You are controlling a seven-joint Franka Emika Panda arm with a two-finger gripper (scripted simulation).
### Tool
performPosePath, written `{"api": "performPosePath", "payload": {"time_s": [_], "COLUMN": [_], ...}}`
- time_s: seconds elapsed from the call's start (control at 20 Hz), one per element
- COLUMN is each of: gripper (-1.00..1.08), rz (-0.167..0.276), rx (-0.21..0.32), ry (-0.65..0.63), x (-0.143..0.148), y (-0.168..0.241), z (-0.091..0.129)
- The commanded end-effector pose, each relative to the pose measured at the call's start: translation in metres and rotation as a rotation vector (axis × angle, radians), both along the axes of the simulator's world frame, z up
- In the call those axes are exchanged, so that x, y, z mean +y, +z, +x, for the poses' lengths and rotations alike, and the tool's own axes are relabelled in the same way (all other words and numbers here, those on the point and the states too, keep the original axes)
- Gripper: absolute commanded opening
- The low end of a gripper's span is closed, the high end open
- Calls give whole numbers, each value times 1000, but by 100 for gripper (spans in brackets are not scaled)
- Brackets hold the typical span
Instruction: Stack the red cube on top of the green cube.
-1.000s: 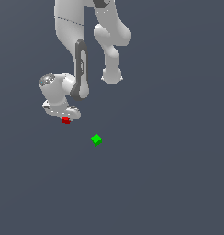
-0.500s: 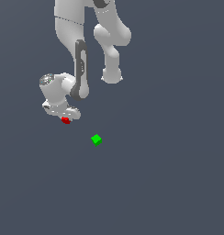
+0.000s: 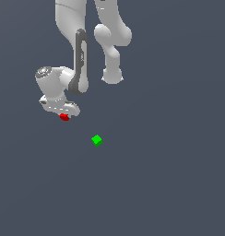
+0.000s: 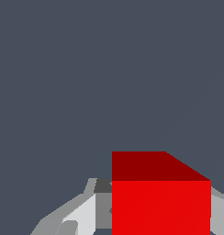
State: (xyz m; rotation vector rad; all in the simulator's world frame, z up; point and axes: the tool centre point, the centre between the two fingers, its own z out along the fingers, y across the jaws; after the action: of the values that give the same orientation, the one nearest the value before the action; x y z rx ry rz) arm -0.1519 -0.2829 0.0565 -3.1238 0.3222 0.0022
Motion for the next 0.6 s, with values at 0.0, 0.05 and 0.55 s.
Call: {"api": "performPosePath", "payload": {"time_s": [0.0, 0.05, 0.55], "gripper": [-100, -100, -100], "rz": [-1, -1, -1], "rx": [-1, -1, -1], "ry": [0, 0, 0], "x": [0, 0, -1], "y": [18, 24, 63], "z": [0, 0, 1]}}
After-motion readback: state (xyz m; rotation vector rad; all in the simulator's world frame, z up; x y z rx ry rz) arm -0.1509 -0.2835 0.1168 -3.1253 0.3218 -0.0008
